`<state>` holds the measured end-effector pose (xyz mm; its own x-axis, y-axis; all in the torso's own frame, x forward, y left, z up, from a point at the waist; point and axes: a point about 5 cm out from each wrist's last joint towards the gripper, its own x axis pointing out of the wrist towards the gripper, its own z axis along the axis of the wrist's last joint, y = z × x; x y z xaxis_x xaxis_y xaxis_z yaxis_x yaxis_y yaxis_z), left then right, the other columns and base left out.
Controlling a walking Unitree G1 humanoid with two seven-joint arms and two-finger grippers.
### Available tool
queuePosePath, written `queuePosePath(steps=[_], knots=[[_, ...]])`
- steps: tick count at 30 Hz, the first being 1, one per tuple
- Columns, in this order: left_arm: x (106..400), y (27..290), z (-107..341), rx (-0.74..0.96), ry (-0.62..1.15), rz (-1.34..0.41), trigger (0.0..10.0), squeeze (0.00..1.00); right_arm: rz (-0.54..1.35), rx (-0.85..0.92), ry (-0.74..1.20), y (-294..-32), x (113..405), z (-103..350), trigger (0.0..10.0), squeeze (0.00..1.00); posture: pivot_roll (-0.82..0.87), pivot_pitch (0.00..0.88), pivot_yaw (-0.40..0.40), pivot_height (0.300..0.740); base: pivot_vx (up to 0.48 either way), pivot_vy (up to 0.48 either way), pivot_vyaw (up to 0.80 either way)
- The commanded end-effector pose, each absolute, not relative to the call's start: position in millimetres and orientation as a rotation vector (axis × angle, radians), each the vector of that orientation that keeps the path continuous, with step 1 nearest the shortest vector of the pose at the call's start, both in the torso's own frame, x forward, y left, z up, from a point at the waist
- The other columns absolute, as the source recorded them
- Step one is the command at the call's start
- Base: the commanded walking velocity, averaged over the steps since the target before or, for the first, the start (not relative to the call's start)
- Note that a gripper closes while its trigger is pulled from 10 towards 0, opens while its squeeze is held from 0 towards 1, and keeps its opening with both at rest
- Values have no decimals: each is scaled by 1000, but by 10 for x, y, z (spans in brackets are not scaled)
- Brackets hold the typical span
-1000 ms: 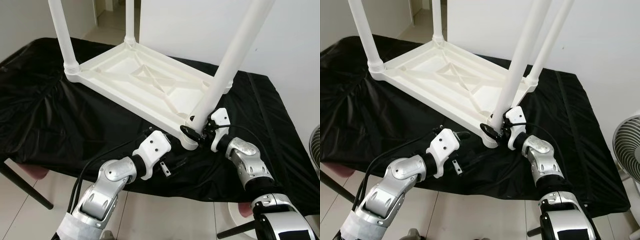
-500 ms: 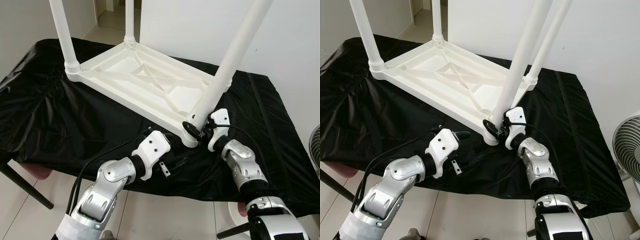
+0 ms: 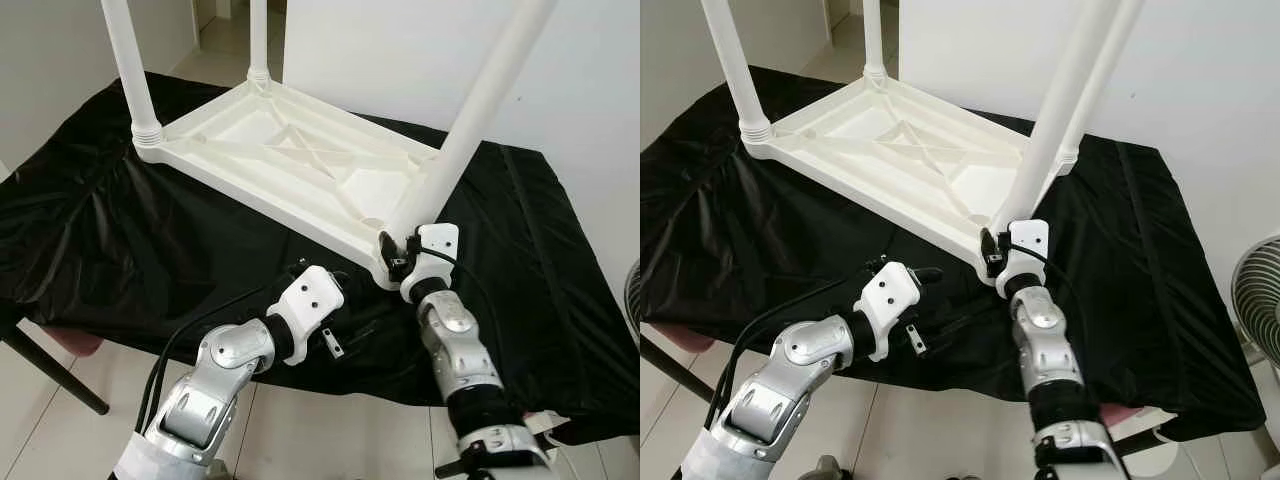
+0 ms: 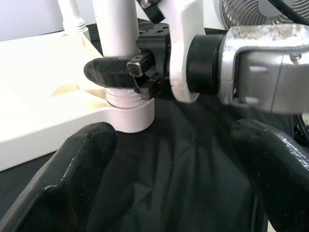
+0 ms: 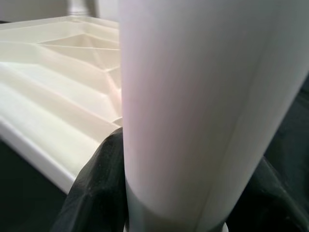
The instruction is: Building children table
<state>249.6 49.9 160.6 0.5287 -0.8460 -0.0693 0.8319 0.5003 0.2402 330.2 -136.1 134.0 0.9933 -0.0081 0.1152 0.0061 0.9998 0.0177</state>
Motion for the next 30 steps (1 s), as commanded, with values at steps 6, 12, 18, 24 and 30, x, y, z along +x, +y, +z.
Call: queuePosePath(steps=[6,12,18,24,30], knots=[[2497,461,1598,245,-59,-1007,10000,0,-106,-14,-123,-1227,3099,1363,0,0,130,83,-102,740,0,0,0],[2509,455,1605,248,-63,-1007,10000,0,-107,-39,-118,-1246,3086,1356,0,0,132,77,-107,740,0,0,0],[2523,460,1609,248,-66,-1001,10000,0,-104,-35,-97,-1339,3124,1336,10000,137,131,72,-108,740,0,0,0],[2527,456,1615,250,-70,-1001,10000,0,51,59,-165,-1381,3170,1452,10000,1000,138,64,-109,740,0,0,0],[2527,467,1617,255,-71,-1000,10000,0,276,32,-211,-1555,3219,1587,10000,1000,143,59,-108,740,0,0,0]])
